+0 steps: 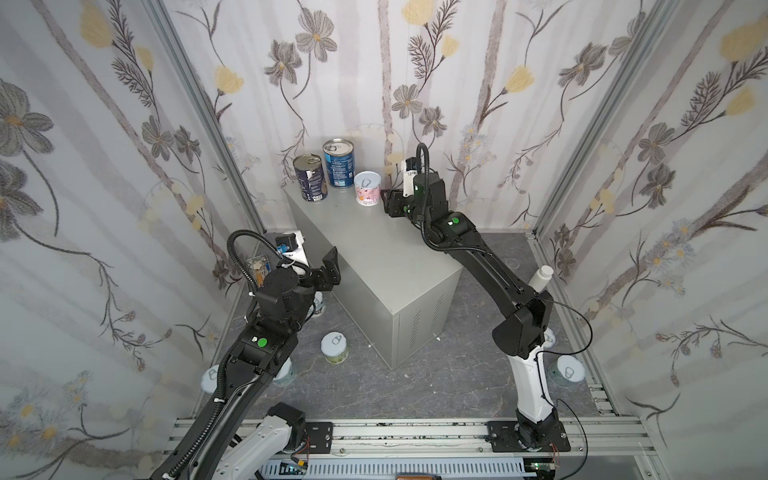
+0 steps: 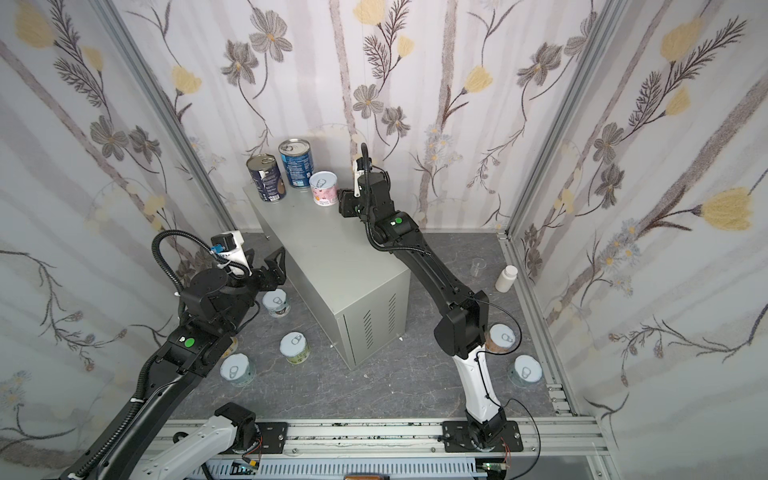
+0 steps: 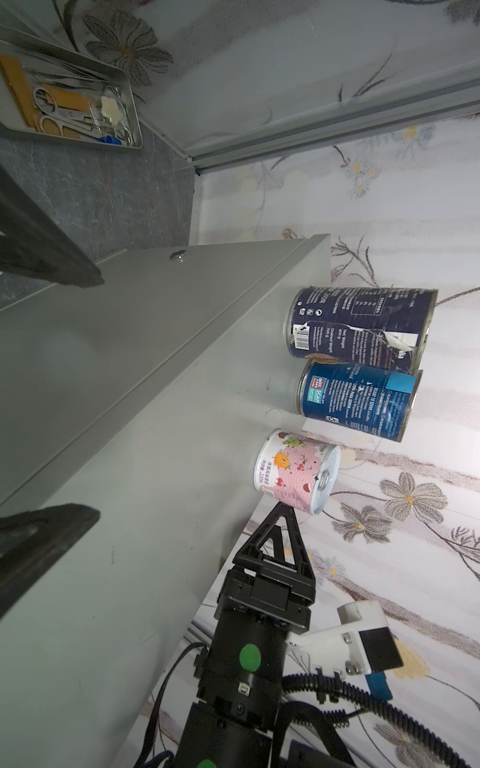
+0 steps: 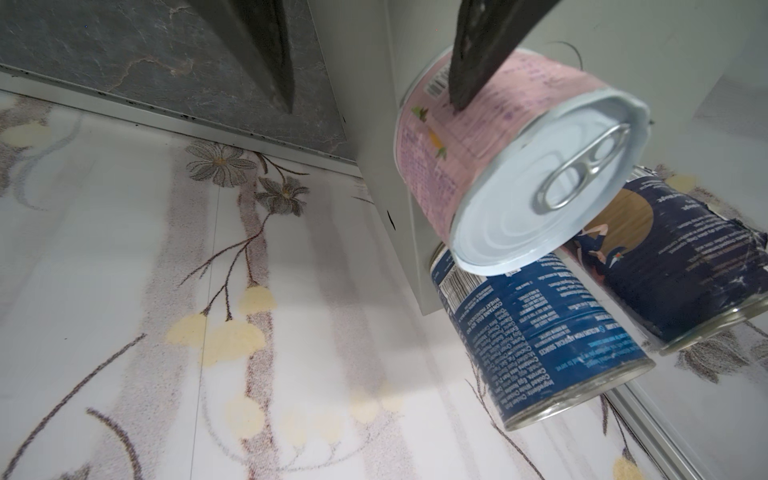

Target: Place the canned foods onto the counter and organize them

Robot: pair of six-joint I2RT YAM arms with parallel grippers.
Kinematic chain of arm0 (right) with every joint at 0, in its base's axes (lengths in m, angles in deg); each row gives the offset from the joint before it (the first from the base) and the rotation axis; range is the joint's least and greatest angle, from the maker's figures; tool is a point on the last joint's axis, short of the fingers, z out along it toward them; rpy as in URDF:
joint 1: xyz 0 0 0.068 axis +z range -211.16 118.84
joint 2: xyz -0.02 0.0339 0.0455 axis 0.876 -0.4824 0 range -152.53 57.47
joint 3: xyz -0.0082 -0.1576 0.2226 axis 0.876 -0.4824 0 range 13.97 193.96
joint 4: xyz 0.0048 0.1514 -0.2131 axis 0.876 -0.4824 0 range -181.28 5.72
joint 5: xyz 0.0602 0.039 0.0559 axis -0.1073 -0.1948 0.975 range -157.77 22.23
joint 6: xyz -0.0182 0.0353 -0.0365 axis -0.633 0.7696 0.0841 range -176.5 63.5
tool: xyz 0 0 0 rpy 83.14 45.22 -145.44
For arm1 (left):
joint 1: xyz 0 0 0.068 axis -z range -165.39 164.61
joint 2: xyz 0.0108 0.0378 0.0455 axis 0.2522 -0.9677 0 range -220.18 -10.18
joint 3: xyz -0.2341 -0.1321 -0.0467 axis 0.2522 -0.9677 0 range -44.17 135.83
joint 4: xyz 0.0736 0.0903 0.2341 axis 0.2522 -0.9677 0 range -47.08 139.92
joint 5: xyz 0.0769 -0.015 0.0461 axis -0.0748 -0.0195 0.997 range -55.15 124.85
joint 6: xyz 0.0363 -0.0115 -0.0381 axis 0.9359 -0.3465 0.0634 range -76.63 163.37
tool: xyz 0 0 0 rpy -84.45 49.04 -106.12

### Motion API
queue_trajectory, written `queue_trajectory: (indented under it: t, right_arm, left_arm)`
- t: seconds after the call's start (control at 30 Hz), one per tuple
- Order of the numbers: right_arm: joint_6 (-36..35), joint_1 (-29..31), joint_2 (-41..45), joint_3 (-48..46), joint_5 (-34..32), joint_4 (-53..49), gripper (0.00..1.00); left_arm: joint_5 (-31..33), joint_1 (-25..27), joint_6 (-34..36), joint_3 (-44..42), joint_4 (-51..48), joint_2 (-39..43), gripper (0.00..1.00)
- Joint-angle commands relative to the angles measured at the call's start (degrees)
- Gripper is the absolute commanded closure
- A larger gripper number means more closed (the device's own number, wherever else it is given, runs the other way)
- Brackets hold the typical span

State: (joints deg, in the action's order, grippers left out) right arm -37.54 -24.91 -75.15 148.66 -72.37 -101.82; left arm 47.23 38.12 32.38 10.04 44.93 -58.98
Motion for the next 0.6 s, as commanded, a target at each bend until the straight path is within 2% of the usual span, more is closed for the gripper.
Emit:
queue_trajectory:
  t: [0.0,0.57]
  right_arm:
    - [0.72,0.05,-0.84,0.57,-0.71,3.51,0.39]
    - [2.31,0.39,-3.76,2.53,-1.16,4.89,0.39]
  left_arm:
    - [0.09,-0.02,-1.11,-0.51,0.46,0.66,0.17]
    - [0.45,-0.06,-1.07,-2.00,-0.72,1.61,0.16]
